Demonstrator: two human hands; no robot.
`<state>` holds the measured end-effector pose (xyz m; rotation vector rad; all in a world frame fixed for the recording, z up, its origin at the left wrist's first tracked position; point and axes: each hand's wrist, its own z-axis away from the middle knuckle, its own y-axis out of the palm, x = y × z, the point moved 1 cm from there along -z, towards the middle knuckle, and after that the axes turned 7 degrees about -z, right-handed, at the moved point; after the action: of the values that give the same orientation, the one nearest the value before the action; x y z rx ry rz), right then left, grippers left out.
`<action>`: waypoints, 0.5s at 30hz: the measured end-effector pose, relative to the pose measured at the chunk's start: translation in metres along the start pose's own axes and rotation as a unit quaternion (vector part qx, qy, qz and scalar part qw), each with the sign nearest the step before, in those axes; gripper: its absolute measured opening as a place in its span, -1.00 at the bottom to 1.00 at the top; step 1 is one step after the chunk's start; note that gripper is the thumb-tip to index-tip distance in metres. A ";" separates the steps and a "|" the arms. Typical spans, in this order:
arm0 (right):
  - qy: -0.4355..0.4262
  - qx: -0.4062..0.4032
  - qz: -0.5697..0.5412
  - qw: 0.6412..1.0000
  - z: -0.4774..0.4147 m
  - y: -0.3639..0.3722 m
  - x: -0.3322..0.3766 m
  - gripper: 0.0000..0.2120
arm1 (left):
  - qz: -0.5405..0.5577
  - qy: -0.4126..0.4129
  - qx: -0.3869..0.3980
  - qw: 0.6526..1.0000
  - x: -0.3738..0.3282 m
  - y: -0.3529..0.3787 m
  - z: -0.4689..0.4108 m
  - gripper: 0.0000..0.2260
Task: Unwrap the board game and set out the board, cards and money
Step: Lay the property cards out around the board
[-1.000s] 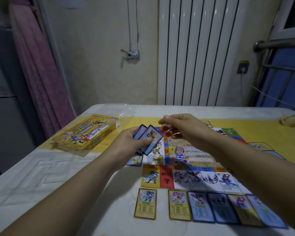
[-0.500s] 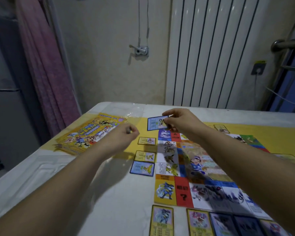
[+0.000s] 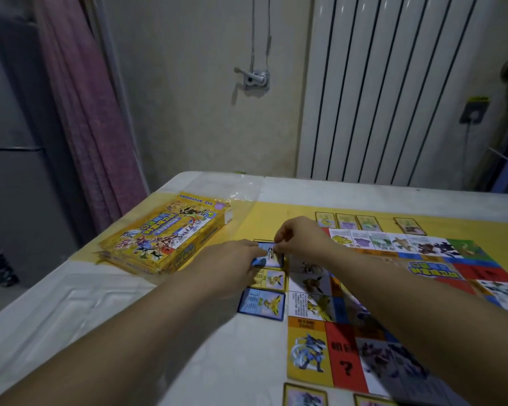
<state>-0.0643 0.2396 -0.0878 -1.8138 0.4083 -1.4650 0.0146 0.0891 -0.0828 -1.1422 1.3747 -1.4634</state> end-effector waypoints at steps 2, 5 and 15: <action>-0.004 0.013 0.017 1.000 -0.003 -0.001 -0.001 -0.93 | 0.005 0.005 0.031 1.000 0.000 0.002 -0.005 -0.65; -0.021 0.038 0.101 0.994 -0.009 -0.005 -0.001 -0.90 | 0.006 0.000 0.078 0.997 -0.002 0.004 -0.009 -0.66; -0.103 0.193 0.475 0.852 -0.011 -0.011 0.004 -0.59 | 0.027 -0.001 0.093 0.995 0.001 0.007 -0.010 -0.64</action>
<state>-0.0760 0.2404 -0.0759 -1.1271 0.7074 -0.5829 0.0049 0.0903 -0.0894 -0.9814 1.2296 -1.5157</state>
